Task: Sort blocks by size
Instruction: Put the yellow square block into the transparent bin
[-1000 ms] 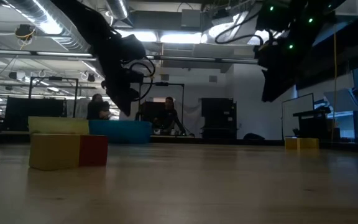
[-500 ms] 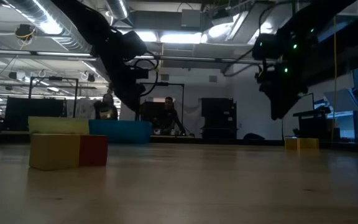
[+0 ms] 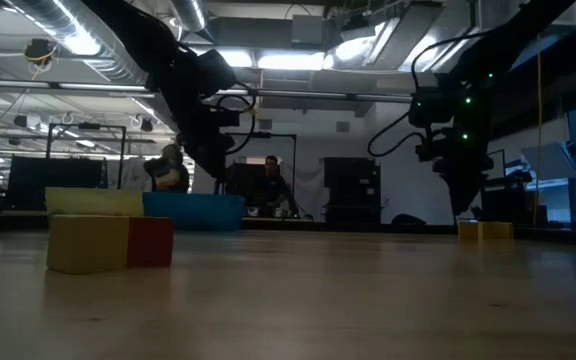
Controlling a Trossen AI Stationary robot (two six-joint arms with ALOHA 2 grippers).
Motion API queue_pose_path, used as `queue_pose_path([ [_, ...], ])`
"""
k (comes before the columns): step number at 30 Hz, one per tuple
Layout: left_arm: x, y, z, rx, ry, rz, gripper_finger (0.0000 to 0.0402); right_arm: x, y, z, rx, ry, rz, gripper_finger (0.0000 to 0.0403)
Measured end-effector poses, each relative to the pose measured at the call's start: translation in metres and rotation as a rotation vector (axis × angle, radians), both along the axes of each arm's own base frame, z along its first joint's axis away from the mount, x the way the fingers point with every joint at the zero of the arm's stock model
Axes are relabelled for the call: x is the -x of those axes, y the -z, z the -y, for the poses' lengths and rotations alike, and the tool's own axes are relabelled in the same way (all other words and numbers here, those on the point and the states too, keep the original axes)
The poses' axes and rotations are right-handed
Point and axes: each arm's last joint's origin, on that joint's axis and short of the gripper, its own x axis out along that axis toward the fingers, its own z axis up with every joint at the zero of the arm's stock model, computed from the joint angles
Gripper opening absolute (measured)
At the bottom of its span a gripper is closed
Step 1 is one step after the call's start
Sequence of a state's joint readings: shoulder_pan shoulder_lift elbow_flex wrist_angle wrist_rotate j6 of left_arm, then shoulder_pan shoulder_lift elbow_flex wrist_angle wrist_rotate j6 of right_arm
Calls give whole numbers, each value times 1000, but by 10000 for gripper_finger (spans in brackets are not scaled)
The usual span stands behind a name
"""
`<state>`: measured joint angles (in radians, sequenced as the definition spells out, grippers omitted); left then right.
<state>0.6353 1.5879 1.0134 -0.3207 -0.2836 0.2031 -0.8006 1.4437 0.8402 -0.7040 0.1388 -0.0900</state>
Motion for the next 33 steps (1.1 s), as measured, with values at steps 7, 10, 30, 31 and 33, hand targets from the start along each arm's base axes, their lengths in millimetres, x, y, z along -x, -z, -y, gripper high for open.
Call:
queue_pose_path([
  [7,0,0,0,6,-13,11,200,1,0,1,25,-43,-37,175],
  [10,0,0,0,7,-15,12,200,0,2,1,27,-39,-55,175],
  [30,-1,0,1,26,4,27,200,-6,37,8,-98,-143,-158,144],
  [31,-1,0,1,35,13,32,200,-6,37,8,-98,-143,-158,138],
  [33,-3,0,3,38,34,37,200,-6,37,8,-100,-143,-159,138],
])
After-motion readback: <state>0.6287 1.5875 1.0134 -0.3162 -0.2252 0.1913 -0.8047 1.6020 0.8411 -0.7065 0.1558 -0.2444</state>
